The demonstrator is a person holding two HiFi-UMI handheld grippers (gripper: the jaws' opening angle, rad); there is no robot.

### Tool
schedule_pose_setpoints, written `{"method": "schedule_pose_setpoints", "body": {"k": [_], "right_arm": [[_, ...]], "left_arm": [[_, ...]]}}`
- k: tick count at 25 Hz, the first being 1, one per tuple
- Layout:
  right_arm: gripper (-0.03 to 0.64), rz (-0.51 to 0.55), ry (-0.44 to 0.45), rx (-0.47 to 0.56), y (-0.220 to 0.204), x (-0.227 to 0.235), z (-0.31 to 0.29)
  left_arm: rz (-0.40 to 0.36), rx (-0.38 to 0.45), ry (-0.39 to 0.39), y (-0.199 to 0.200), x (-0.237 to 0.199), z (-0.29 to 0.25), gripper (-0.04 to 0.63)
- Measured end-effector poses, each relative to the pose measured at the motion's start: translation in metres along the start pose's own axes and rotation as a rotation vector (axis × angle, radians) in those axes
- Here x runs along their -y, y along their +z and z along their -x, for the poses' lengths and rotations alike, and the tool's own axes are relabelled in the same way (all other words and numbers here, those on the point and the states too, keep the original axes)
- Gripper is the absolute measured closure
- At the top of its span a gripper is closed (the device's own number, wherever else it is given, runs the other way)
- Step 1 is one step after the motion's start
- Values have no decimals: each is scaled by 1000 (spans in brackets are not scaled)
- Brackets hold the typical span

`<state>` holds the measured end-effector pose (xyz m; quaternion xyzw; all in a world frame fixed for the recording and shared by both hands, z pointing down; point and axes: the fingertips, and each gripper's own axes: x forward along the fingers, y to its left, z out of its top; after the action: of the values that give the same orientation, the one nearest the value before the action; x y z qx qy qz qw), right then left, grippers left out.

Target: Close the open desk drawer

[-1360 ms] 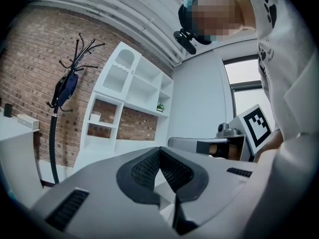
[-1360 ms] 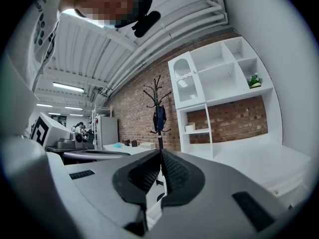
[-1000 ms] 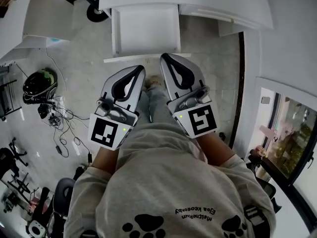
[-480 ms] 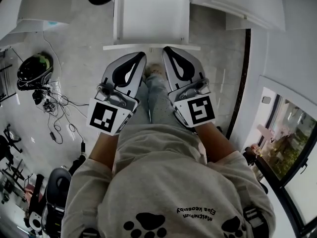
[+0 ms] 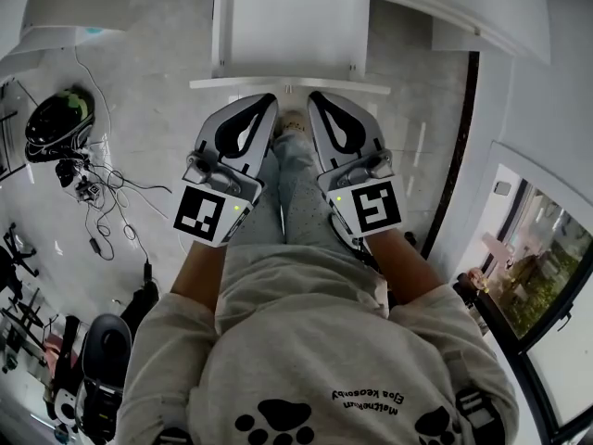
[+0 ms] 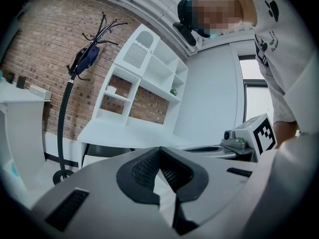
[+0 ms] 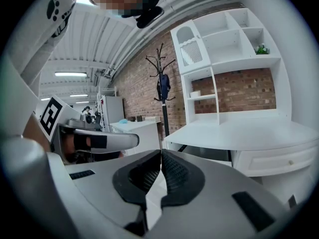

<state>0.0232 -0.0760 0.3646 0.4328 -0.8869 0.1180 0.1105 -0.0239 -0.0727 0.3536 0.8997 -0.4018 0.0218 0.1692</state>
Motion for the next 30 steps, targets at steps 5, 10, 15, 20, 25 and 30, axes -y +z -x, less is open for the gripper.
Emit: {"method": "schedule_pose_setpoints", "body": {"k": [5,10,15,20,25,30], "right_arm": [[584,-25,-10,9,-18,2,-8],[584,-22,-2,10,-34,-2,-23],[584,-6,16,-15,-56,-3,-35],[584,8,31,-57,-81,-4,-43],[584,50,51,-116,-112,-4,-48],[584,83,65,-179,-141,-7,-54]], "left_arm": [[4,-17,-2,-22,-6,-2,577],[15,-10,-12,-40,-16,-4,577],[21,-22,-16,-60,-26,-6,577],[41,-11,2,-71,-34,-9,577],[27,-37,-6,-91,-37,-12,577],[37,-46,-15,-108,-42,-14,577]]}}
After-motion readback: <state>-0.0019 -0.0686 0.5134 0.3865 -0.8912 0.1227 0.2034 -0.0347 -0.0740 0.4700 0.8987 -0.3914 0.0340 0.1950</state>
